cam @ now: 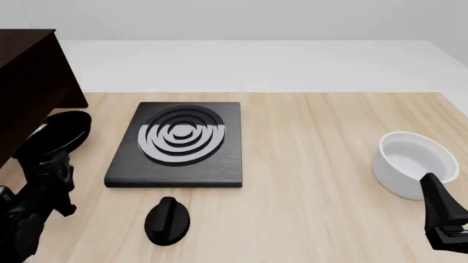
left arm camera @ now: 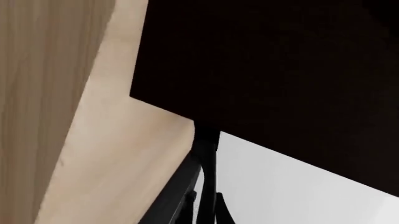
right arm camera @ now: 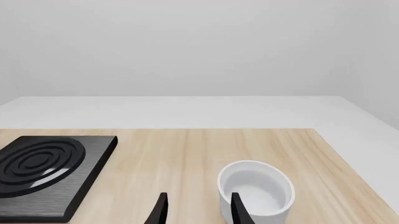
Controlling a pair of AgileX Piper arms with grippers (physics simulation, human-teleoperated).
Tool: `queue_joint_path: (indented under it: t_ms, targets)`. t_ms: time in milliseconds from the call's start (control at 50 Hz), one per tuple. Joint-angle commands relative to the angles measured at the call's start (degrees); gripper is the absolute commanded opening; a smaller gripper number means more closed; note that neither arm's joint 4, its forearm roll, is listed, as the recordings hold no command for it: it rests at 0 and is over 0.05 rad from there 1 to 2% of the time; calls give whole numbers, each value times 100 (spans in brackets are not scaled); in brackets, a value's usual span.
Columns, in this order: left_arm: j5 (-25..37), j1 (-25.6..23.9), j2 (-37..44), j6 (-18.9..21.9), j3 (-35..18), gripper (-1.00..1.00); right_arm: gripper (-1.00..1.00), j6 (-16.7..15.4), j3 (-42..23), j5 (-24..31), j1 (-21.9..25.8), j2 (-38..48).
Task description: Put the frying pan under the cabinet shelf.
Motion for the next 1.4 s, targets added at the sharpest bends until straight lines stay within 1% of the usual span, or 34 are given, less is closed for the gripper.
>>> queue_joint_path:
  t_ms: [20,40,80,120,140,180,220,240,280,300,360,420,460,480,540,580,760,800,820,840,860,880,900,920,960,1020,1040,1060,1120,1180,1200,1220,1280,1400]
  targets:
    - [9,1139,673,523,5,-100,100,2,0,0,1,-1]
    - [7,1149,805,408,13,-100,100,0,0,1,0,-2]
    - [24,1314,627,553,-12,-100,100,1,0,0,1,-1]
    - [10,1323,694,383,-24,-100,100,0,0,1,0,-2]
    - [134,1553,590,570,-73,-100,100,2,0,1,1,-1]
    - [73,1533,626,471,-65,-100,100,3,0,0,2,-1]
    - [209,1619,558,560,-108,-100,100,1,0,1,-1,-2]
    - [465,1803,468,733,-222,-100,100,-3,0,1,0,-1]
    - [262,1690,679,586,-186,-100,100,0,0,0,1,0]
    - [423,1792,587,723,-219,-100,100,0,0,2,0,-5]
    - [377,1748,622,698,-208,-100,100,0,0,0,-1,1]
    - [700,2059,475,843,-324,-100,100,0,0,1,0,-2]
    - [720,2123,507,767,-344,-100,100,2,0,-2,0,5]
    - [953,2359,391,861,-431,-100,100,1,0,1,-1,-2]
    - [974,2396,288,856,-450,-100,100,2,0,1,2,-2]
    - [1291,2630,128,995,-526,-100,100,-1,0,0,-1,0]
    - [1372,2482,-42,992,-428,-100,100,0,0,1,0,-2]
    - [1402,2424,-79,1045,-453,-100,100,1,0,0,2,-1]
    - [1648,2442,-430,1321,-540,-100,100,1,0,-1,1,2]
    - [1661,2442,-440,1321,-542,-100,100,1,0,-1,1,2]
    - [1110,1827,-275,1038,-437,-100,100,3,0,2,-1,-6]
    - [1093,1826,-264,1037,-433,-100,100,3,0,2,-1,-6]
    - [1490,1612,-651,1354,-588,-100,100,0,0,0,1,0]
    - [1294,1518,-428,1208,-479,100,100,-1,0,0,-1,0]
    - [1488,1454,-400,1364,-543,100,100,2,0,1,0,-2]
    - [1435,1328,-366,1394,-564,100,100,2,0,1,2,-2]
    - [1348,1062,-228,1344,-463,100,100,0,0,-1,3,3]
    - [1517,872,-393,1495,-464,100,100,1,0,0,1,-1]
    - [1583,755,-503,1509,-398,100,100,1,0,1,0,-4]
    - [1997,604,-1115,1807,-178,100,100,-1,0,-1,1,2]
    - [2008,603,-1125,1807,-179,100,100,-1,0,-1,1,2]
    - [1904,388,-1106,1787,1,100,100,0,0,1,0,-2]
    - [1726,389,-1076,1746,139,100,100,2,0,0,0,1]
    - [2049,202,-1634,1858,343,100,100,1,0,0,0,0]
